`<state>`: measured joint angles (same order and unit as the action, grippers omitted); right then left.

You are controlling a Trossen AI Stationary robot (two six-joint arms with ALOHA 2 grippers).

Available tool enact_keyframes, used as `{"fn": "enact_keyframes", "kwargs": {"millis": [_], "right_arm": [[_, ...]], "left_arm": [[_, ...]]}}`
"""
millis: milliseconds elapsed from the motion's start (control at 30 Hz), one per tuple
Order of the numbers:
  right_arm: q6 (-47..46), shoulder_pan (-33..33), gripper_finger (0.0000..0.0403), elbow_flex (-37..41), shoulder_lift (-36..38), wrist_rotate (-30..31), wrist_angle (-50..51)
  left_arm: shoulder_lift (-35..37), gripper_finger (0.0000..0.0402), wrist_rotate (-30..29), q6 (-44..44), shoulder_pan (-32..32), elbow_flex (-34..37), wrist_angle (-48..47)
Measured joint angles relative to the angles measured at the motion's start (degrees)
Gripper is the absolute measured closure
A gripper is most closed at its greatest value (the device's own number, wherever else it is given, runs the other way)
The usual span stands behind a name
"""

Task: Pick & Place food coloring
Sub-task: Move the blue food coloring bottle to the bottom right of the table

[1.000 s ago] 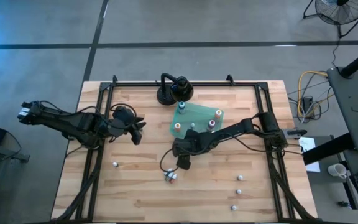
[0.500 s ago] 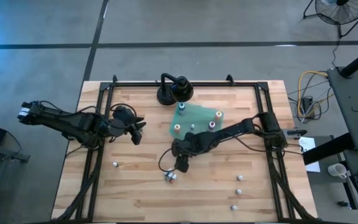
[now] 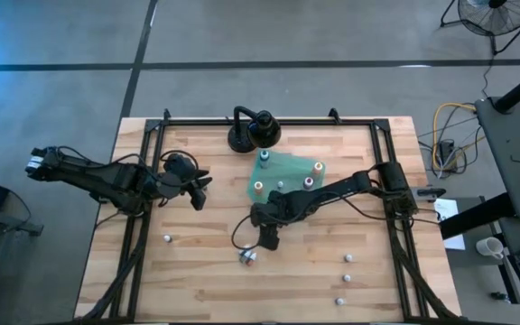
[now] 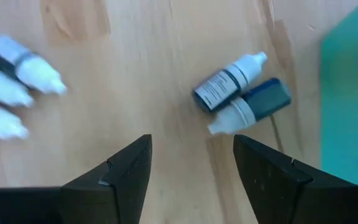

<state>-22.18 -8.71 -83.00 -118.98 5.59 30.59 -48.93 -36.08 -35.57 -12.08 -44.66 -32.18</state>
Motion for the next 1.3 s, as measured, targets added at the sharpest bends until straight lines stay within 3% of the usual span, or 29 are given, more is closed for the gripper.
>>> {"fn": "enact_keyframes", "kwargs": {"millis": [300, 700, 1067, 1300], "right_arm": [[8.2, -0.1, 0.0184, 0.0, 1.1, 0.4, 2.4], [35.3, -2.3, 0.0184, -2.2, 2.0, 0.8, 3.1], [35.6, -0.7, 0.0184, -4.1, -2.4, 5.0, 1.6], [25.7, -0.7, 0.0184, -4.7, -4.6, 4.6, 2.2]], "left_arm": [[0.0, 0.0312, 0.0, 0.0, 0.0, 0.0, 0.0], [0.0, 0.0312, 0.0, 0.0, 0.0, 0.0, 0.0], [0.0, 0.0312, 0.8, -1.4, 0.0, 0.0, -0.3], [0.0, 0.0312, 0.9, -2.1, 0.0, 0.0, -0.9]]}}
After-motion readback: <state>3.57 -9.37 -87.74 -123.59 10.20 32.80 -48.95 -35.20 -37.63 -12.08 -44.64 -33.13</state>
